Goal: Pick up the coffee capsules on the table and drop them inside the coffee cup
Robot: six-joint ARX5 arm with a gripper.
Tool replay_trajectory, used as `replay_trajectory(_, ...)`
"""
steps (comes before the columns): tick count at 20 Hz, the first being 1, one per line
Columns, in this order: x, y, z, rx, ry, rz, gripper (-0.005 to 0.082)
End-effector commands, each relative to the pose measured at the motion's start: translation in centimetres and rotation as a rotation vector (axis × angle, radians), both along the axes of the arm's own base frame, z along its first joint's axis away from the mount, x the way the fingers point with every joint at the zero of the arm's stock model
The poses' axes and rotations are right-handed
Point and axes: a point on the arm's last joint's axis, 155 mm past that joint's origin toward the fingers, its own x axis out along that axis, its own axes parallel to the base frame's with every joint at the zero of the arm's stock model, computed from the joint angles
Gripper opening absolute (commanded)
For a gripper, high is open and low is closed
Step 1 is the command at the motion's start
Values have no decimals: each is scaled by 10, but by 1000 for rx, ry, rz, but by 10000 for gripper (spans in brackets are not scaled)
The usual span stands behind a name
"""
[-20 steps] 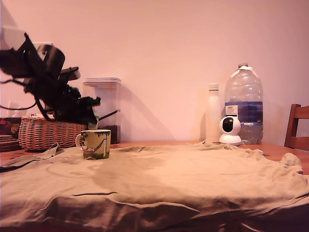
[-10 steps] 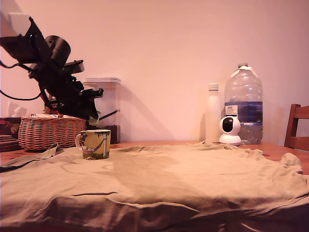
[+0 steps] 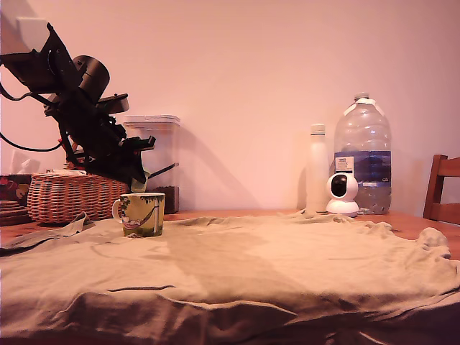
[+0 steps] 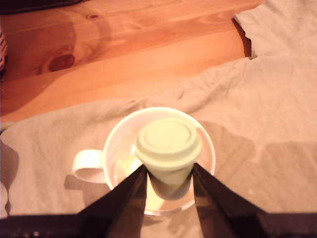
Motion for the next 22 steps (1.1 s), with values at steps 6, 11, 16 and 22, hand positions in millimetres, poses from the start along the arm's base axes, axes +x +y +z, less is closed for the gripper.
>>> replay_trajectory(6,4,-1,7,7,-28,-8,599)
replay_trajectory(11,4,-1,7,21,-34,-19,531)
replay_trajectory(16,1,-7,11,6,-36,-49,44)
replay_trajectory(22,-9,-9,51,5,-85,-80,-20)
